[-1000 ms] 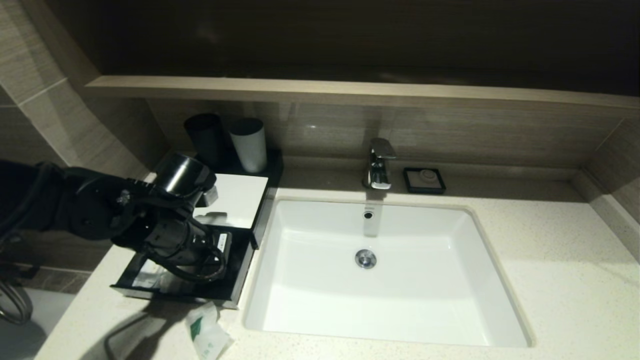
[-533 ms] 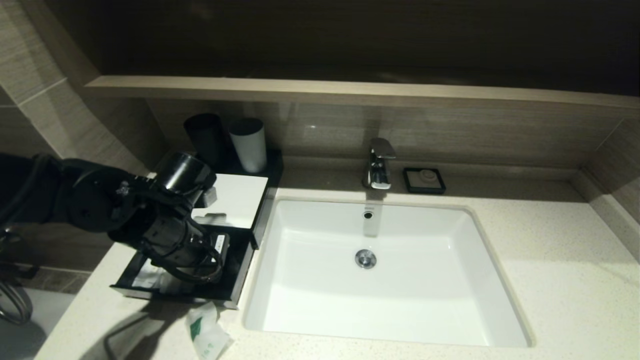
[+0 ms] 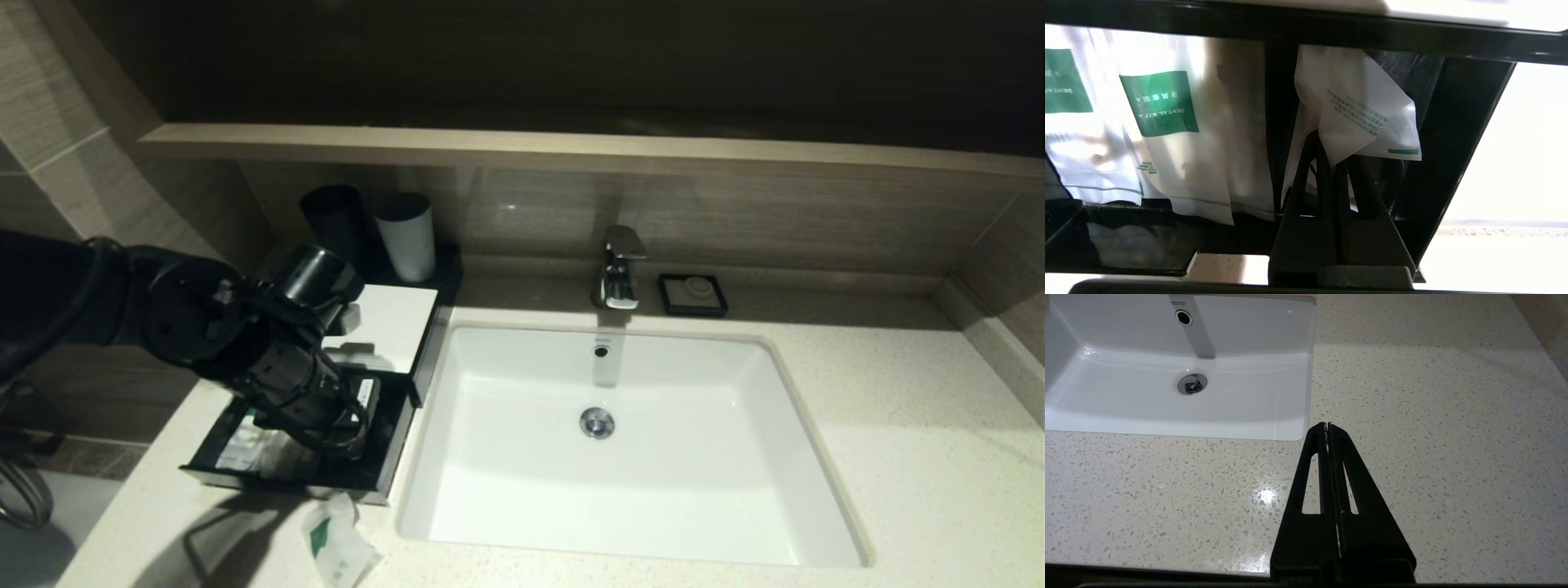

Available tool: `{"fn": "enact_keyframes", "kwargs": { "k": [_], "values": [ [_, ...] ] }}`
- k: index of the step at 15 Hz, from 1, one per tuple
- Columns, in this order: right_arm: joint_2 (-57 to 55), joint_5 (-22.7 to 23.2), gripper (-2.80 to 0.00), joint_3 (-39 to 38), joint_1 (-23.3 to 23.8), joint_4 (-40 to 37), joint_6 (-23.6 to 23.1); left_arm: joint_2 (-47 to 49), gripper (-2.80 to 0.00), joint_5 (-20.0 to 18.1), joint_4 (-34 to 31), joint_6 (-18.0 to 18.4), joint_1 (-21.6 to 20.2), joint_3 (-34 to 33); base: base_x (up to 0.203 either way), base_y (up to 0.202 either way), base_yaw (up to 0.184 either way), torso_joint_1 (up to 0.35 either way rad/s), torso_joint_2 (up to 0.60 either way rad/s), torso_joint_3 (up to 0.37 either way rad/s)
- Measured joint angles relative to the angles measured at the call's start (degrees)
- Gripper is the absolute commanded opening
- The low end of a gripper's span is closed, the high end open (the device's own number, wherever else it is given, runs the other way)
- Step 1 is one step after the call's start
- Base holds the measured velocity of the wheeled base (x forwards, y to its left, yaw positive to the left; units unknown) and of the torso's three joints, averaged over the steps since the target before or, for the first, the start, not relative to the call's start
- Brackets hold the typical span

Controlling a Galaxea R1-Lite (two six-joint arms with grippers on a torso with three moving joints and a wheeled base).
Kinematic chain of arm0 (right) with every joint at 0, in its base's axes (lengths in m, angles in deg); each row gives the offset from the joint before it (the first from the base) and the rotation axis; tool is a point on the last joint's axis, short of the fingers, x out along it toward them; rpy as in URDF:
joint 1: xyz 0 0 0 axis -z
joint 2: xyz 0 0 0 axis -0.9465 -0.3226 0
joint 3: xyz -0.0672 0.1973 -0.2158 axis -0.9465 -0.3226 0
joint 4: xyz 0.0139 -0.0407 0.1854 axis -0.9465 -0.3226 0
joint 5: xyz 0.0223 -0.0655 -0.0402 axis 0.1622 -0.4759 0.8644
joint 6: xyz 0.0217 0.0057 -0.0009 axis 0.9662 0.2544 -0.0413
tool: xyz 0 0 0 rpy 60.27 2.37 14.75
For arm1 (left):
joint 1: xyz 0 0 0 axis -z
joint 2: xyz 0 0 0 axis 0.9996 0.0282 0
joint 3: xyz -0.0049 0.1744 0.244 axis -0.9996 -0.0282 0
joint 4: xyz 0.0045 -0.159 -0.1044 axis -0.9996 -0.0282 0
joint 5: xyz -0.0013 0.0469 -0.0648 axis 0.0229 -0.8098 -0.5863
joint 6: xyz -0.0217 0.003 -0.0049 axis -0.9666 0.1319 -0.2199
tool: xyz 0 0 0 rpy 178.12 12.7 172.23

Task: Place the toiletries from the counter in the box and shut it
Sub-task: Place the bathroom toiletry into the drawer

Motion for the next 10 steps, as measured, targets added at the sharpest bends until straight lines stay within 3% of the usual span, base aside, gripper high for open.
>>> {"fn": "enact_keyframes", "kwargs": {
  "k": [10],
  "values": [
    [-0.01, 0.0, -2.8, 0.0, 0.0, 0.0, 0.0, 2.51, -2.8, -0.02, -1.55, 0.2, -0.03, 3.6, 0.0, 0.0, 0.0, 0.0, 0.0, 0.0]
  ]
}}
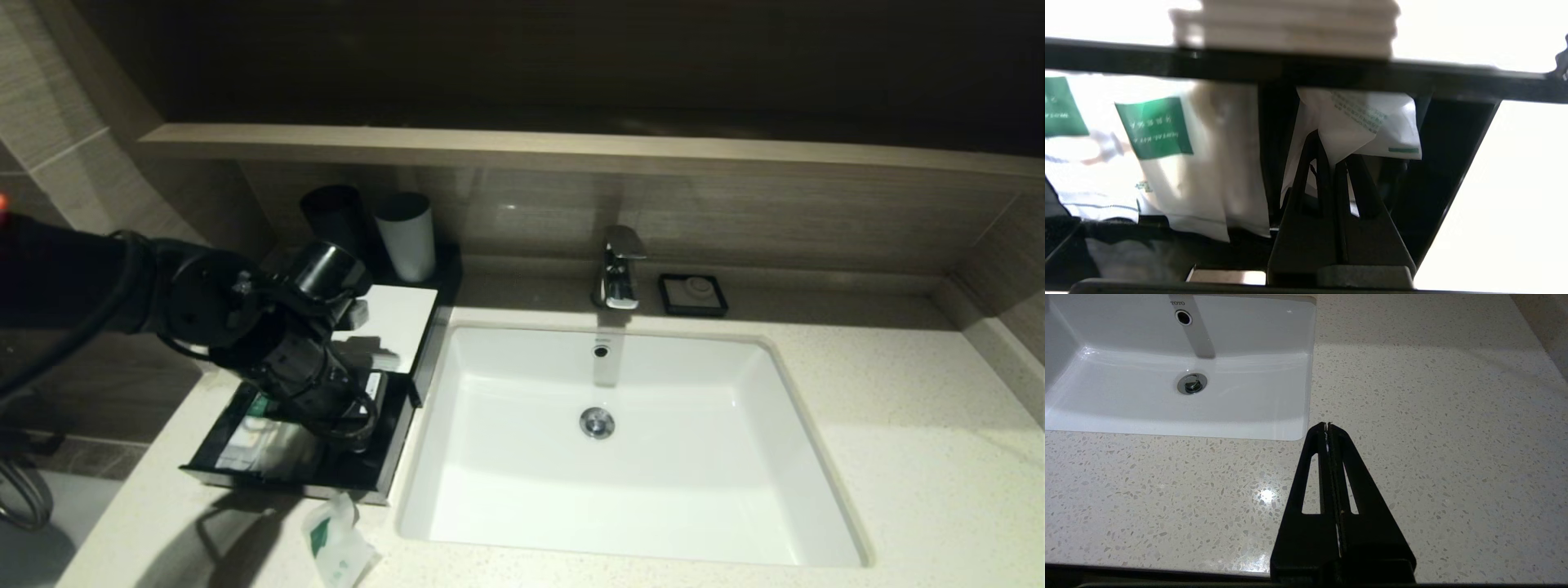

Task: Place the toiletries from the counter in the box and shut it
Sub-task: Place the bathroom toiletry into the drawer

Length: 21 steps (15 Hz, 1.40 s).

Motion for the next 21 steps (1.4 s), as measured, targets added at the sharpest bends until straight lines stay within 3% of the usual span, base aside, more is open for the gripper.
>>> {"fn": "enact_keyframes", "kwargs": {
  "k": [21],
  "values": [
    [0.02, 0.0, -2.8, 0.0, 0.0, 0.02, 0.0, 4.84, -2.8, 0.08, -0.39, -0.09, 0.0, 6.93, 0.0, 0.0, 0.0, 0.0, 0.0, 0.0]
  ]
}}
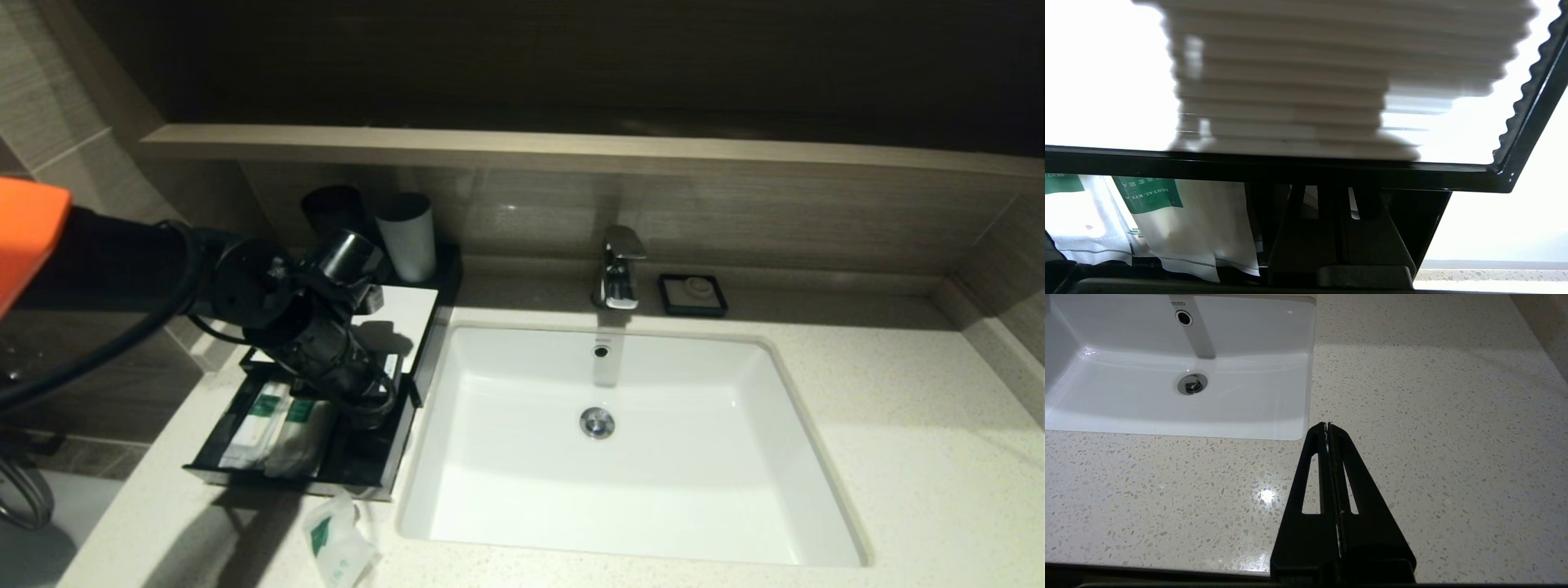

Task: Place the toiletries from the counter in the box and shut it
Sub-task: Place the bathroom toiletry into the drawer

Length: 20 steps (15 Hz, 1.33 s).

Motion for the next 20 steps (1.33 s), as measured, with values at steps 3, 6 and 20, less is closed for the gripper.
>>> {"fn": "enact_keyframes", "kwargs": {
  "k": [3, 6, 20],
  "values": [
    [0.0, 0.0, -2.8, 0.0, 0.0, 0.0, 0.0, 0.0, 0.0, 0.07, -0.03, 0.04, -0.04, 0.02, 0.0, 0.0, 0.0, 0.0, 0.0, 0.0],
    [-0.02, 0.0, -2.8, 0.0, 0.0, -0.02, -0.02, -0.22, 0.0, 0.35, -0.04, 0.07, 0.0, 0.02, 0.0, 0.0, 0.0, 0.0, 0.0, 0.0],
    [-0.01, 0.02, -2.8, 0.0, 0.0, -0.02, 0.01, -4.63, 0.0, 3.5, -1.17, 0.43, -0.17, -1.0, 0.0, 0.0, 0.0, 0.0, 0.0, 0.0]
  ]
}}
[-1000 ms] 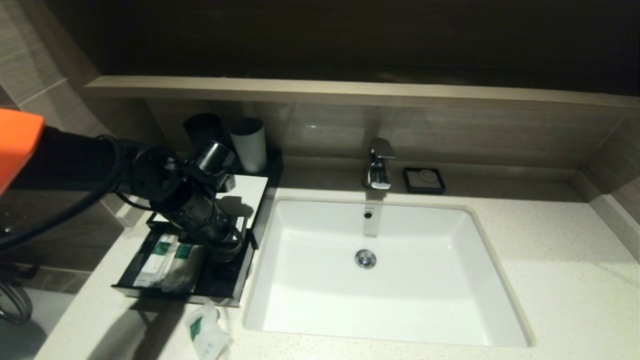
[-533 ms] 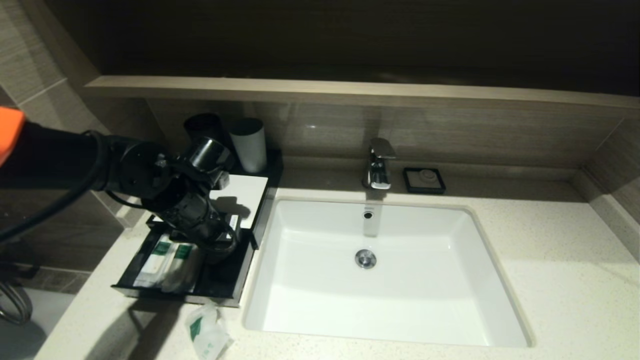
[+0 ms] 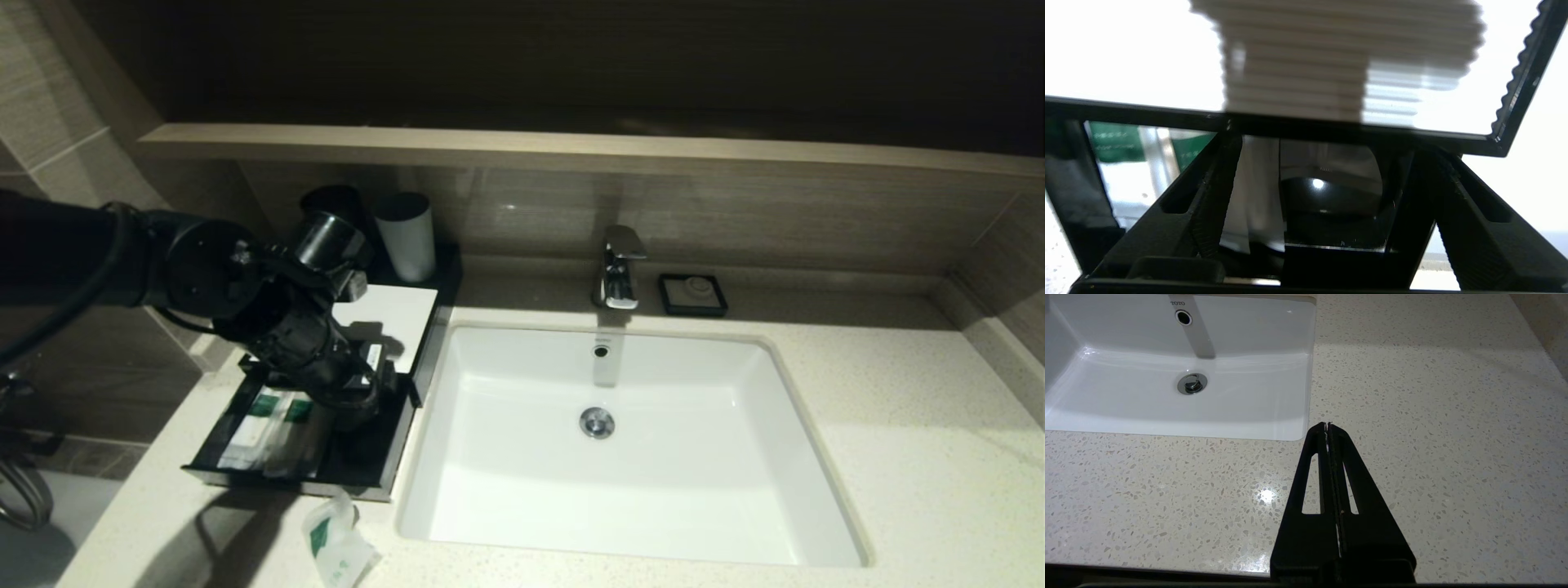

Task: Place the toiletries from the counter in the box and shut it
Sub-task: Place the bathroom toiletry into the drawer, then pick up the bathroom toiletry

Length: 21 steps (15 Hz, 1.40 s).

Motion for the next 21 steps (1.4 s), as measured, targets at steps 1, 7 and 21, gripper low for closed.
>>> {"fn": "enact_keyframes", "kwargs": {
  "k": [1, 7, 21],
  "values": [
    [-0.02, -0.02, -2.8, 0.0, 0.0, 0.02, -0.01, -0.72, 0.0, 0.0, -0.44, -0.01, -0.1, -0.13, 0.0, 0.0, 0.0, 0.0, 0.0, 0.0],
    [-0.01, -0.03, -2.8, 0.0, 0.0, 0.02, -0.01, -6.88, 0.0, 0.02, -2.73, -0.23, -1.53, -1.32, 0.0, 0.0, 0.0, 0.0, 0.0, 0.0],
    [-0.02, 0.0, -2.8, 0.0, 0.0, 0.02, 0.0, -34.15, -2.8, -3.53, -3.57, -0.95, 2.5, -25.75, 0.0, 0.0, 0.0, 0.0, 0.0, 0.0]
  ]
}}
